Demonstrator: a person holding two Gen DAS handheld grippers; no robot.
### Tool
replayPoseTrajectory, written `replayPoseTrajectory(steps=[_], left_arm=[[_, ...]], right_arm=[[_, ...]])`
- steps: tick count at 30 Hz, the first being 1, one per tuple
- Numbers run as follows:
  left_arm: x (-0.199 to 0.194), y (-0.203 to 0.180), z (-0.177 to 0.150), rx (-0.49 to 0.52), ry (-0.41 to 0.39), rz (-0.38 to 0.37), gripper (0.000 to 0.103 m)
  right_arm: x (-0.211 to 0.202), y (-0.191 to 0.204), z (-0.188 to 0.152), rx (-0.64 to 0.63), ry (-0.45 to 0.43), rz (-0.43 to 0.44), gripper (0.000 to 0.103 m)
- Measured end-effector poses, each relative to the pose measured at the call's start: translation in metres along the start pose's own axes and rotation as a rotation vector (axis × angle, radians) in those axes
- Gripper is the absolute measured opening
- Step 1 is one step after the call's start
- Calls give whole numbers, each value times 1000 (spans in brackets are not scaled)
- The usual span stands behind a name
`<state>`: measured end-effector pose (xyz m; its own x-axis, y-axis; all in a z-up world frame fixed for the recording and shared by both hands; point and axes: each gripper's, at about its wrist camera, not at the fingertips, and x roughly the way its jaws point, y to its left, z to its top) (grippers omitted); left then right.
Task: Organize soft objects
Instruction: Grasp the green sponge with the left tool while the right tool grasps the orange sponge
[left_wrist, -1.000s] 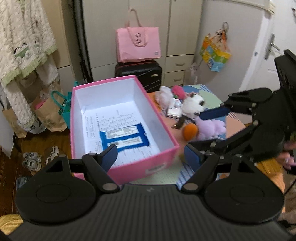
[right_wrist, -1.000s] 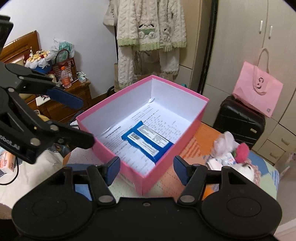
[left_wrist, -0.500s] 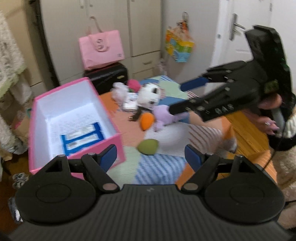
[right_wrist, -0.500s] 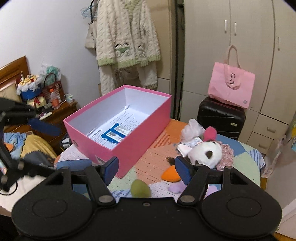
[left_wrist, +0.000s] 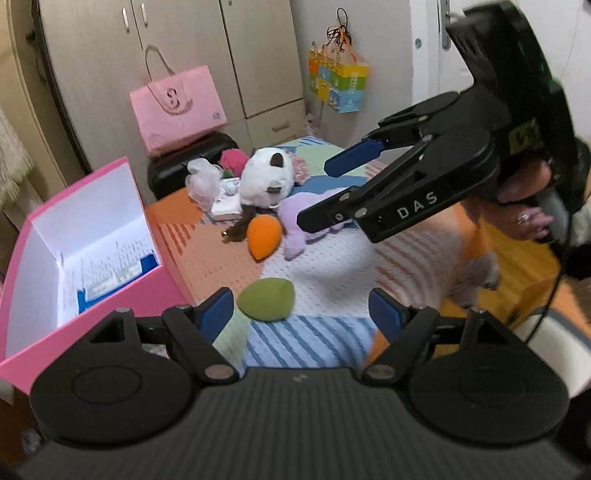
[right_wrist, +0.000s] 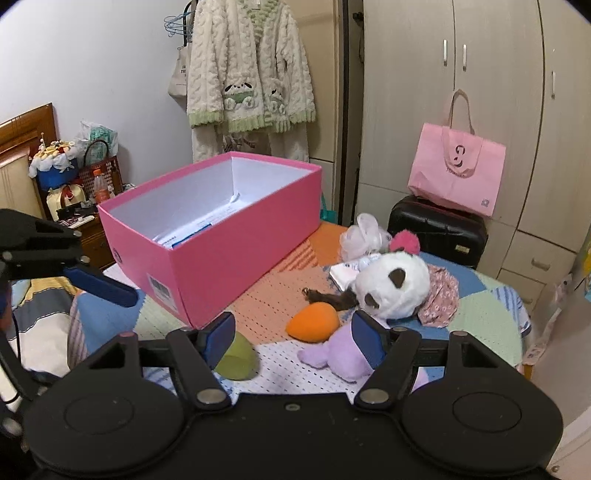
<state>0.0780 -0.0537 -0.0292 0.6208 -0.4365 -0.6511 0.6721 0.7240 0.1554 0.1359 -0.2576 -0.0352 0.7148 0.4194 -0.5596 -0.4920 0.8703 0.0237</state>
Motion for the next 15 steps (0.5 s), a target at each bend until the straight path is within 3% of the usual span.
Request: replayPoseTrajectory(steps=[4,8,15], left_arm=[[22,-13,-3,48,-17,70,80],[47,-15,-4,1,37,34,80],[74,-14,-8,-55,6,167,80]], right_arm=[[14,-6,-7,-12,0,22,75],[25,-6,-9,-49,8,41,75],[44,-6,-7,-109,0,50,75]])
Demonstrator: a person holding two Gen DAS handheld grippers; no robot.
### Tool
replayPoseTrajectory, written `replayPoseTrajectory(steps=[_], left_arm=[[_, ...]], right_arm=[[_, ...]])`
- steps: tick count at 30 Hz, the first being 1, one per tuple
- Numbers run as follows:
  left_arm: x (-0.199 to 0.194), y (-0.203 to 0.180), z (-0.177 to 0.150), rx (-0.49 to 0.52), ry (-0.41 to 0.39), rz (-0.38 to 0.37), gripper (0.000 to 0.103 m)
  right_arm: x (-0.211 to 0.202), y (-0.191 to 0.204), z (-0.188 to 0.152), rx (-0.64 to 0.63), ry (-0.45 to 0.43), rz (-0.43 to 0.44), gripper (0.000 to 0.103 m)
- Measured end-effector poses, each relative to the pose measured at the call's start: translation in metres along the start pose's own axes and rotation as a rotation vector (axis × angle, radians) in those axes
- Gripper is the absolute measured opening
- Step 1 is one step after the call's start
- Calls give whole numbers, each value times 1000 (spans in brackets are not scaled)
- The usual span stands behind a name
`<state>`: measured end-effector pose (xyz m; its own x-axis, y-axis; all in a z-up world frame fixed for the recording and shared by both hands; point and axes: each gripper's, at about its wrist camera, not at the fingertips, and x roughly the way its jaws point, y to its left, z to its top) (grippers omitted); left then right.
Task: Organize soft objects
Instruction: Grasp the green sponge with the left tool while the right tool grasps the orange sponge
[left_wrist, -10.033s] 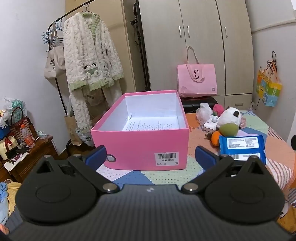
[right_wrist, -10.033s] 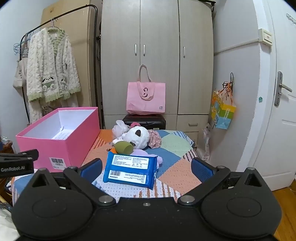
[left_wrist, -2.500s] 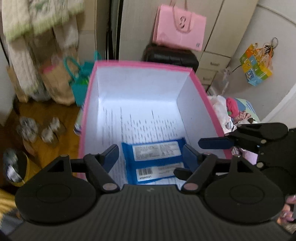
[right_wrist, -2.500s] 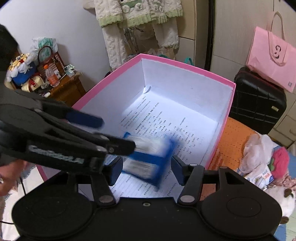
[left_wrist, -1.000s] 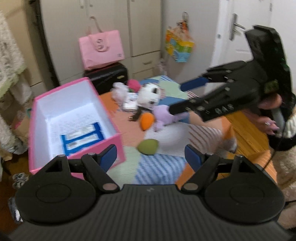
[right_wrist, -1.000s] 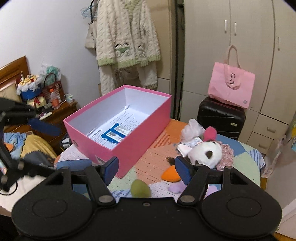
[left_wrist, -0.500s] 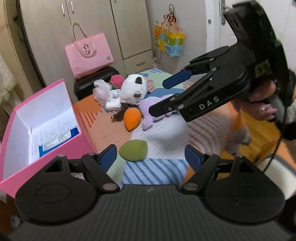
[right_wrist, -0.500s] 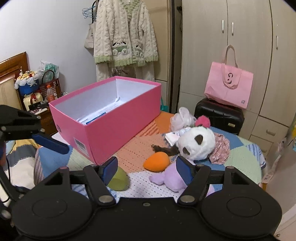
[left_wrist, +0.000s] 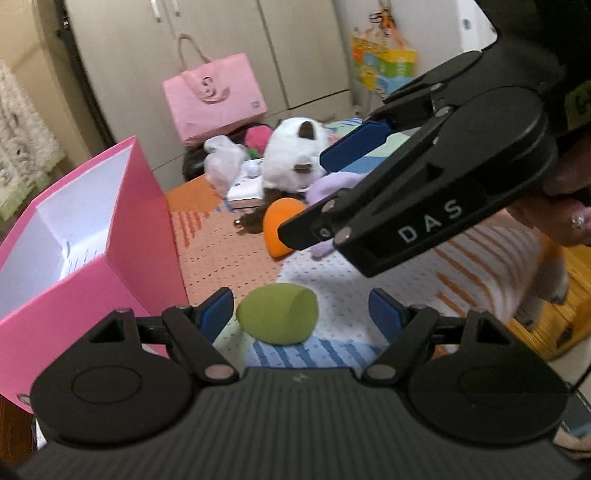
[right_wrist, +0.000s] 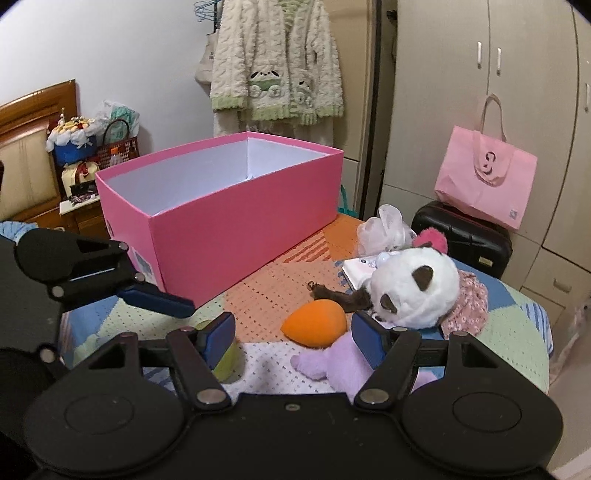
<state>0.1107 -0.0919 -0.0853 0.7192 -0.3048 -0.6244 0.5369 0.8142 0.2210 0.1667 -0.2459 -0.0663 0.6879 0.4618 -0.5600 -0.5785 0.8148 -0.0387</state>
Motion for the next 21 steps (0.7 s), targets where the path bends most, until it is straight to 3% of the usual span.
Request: replayPoseTrajectory(steps=[3,7,14,21], left_arm=[[4,-2,-4,-25,-17,42,79],[2,-8,-10,-56,-39,35,79],[5,-2,-11,-118,-50,72,71],[8,-7,-15,-79,-58,114,71]], right_arm=[[10,-4,2,-1,8,10,75],[26,-5,4,-12,46,34,74],[49,0,4,-50,105,0,72],[56,4,2,-94,139,-76,69]])
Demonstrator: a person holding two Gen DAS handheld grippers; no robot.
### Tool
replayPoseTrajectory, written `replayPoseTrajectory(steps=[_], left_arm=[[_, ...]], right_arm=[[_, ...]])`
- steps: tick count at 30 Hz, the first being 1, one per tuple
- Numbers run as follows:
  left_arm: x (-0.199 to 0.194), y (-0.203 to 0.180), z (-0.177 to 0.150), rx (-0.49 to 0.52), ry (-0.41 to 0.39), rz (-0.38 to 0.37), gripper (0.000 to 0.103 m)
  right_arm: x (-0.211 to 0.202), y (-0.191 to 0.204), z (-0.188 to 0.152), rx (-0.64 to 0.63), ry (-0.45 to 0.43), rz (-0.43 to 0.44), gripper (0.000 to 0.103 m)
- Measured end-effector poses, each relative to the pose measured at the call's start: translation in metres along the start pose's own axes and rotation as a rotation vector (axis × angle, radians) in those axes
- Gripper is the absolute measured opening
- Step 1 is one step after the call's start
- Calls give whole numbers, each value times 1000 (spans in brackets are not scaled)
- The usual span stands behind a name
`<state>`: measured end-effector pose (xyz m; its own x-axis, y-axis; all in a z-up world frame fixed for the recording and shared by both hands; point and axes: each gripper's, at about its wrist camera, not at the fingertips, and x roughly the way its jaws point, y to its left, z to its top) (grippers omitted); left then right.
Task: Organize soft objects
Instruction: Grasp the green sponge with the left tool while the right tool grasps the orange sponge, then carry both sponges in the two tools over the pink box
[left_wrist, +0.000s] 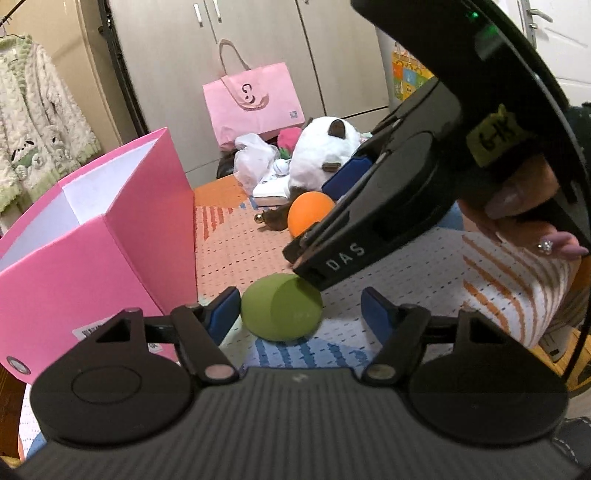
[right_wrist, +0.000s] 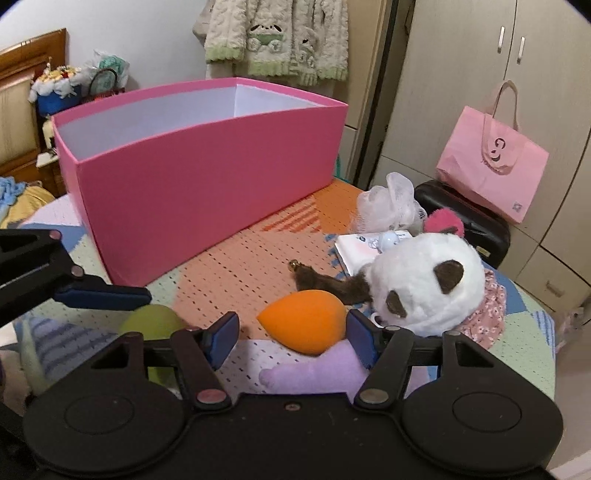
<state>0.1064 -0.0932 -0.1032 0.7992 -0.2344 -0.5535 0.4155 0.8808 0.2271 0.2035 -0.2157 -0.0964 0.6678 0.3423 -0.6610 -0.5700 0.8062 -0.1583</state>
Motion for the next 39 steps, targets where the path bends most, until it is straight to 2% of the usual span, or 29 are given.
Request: replayPoseTrajectory(steps=[2,7,9,10,18,23,27,39], left_arm=[[1,1,0,-11,-1,11,68],[1,6,1,-32,-10,43,46],[1,10,2,-52,-9,37,44],[0,11,2,-63,-8,33,44],[-2,16,4,-84,6,-6,42],[-5,18,5,-87,28,-34,42],[-9,25,3,-112,38,-63,42],[-24,40,-2,-161,52,-108,42]], right_arm=[[3,3,0,-22,7,-28,68],[12,-3,2,10,23,-53,68],[12,-5,1,10,24,-48,53],[11,-3,0,-13,20,-52,52],[-15,2,1,7,-65,-28,50],[-23,1,1,53,-60,-14,50],[-29,17,-7,22,-63,-12,51],[-55,25,-20,96,-56,-41,51]])
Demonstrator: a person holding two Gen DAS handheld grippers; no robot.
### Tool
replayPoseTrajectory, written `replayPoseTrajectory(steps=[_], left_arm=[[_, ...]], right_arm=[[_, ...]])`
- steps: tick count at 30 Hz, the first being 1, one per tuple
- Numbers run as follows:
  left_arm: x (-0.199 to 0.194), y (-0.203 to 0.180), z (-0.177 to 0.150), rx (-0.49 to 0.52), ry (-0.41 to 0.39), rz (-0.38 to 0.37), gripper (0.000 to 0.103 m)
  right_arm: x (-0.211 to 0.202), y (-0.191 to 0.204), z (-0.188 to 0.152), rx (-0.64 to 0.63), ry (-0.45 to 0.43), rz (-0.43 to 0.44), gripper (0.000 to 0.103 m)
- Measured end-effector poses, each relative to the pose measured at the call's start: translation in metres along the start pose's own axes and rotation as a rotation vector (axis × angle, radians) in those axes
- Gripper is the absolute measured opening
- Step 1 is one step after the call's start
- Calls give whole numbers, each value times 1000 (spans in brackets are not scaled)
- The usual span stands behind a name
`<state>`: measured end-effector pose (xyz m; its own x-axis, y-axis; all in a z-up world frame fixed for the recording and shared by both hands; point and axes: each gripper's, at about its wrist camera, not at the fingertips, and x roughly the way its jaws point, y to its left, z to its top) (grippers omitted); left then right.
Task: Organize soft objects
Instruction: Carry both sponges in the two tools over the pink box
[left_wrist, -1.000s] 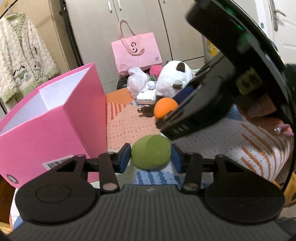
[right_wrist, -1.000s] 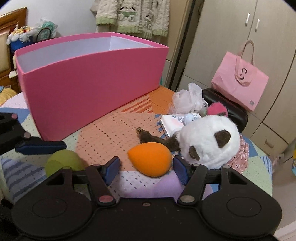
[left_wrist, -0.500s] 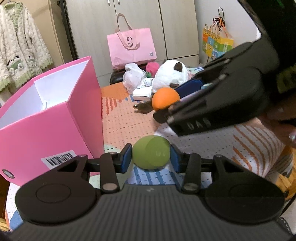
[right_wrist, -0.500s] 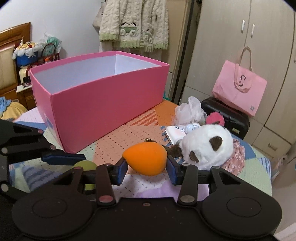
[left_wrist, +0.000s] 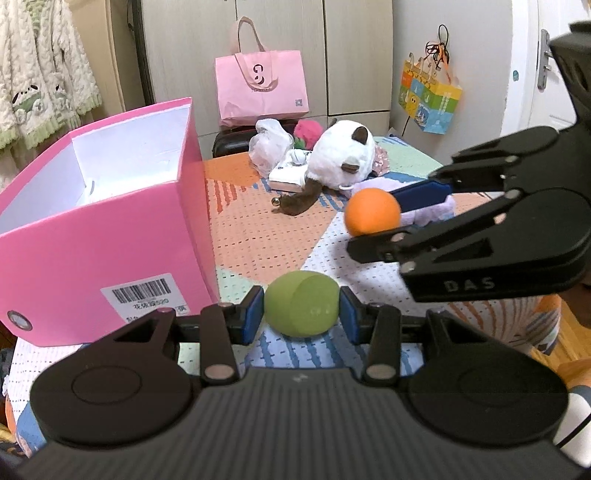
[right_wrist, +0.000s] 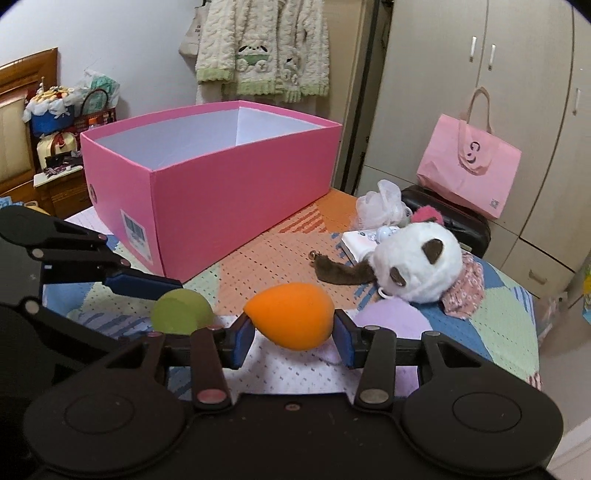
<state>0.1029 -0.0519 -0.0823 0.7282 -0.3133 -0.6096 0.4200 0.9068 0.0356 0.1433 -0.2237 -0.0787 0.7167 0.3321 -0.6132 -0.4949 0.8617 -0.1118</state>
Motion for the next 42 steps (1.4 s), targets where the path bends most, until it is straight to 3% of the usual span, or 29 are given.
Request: replayPoseTrajectory(steps=[13,21,29,36,42], left_arm=[[-22,15,2,-50,69,-102,42],[-41,36,-7,-72,135,-163,42],[-61,55,-6,-48,195,-187,42],[-93,75,14,-21,161,-197,42],[-112,99,37,-27,88,-190,42]], right_arm=[[-24,12,-10,63,59,36,51],[-40,27,-9,121,77,133,51],[-52,51,5,94,55,187,52],[-61,63,34,71,25,232,52],[-67,69,65,14,-41,207,52]])
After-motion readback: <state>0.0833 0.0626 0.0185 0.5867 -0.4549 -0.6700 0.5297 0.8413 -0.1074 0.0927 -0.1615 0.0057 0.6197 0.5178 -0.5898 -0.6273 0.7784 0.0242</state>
